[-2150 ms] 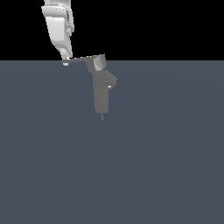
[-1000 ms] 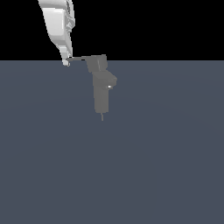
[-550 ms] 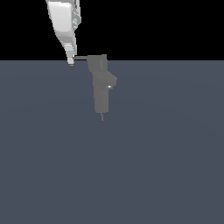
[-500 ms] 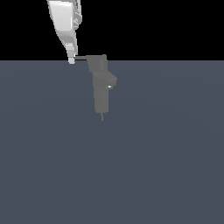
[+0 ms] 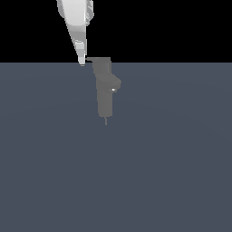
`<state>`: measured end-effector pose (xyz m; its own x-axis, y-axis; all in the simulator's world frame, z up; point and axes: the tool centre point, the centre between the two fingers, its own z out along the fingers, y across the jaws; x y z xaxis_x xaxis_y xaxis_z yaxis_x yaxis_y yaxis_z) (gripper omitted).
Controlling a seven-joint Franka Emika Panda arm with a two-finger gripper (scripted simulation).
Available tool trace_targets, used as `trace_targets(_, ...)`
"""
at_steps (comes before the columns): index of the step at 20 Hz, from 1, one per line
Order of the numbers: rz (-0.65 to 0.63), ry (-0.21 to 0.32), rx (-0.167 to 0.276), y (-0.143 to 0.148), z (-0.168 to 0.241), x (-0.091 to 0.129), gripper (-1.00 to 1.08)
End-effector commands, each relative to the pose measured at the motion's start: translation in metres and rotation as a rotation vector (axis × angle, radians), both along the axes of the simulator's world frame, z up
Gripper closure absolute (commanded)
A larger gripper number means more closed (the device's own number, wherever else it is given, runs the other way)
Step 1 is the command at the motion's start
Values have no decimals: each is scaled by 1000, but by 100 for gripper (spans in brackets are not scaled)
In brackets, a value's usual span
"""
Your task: Turn on the faucet by rotating a designated handle.
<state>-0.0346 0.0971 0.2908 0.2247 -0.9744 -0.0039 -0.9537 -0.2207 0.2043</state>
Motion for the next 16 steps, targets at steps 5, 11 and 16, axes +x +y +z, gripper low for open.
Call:
trace_targets(5, -2, 0, -2, -20, 2, -2, 108)
trace_targets(11, -7, -4, -2, -63, 4, 6, 108)
trace_targets(16, -11, -7, -2, -97, 6, 11, 108)
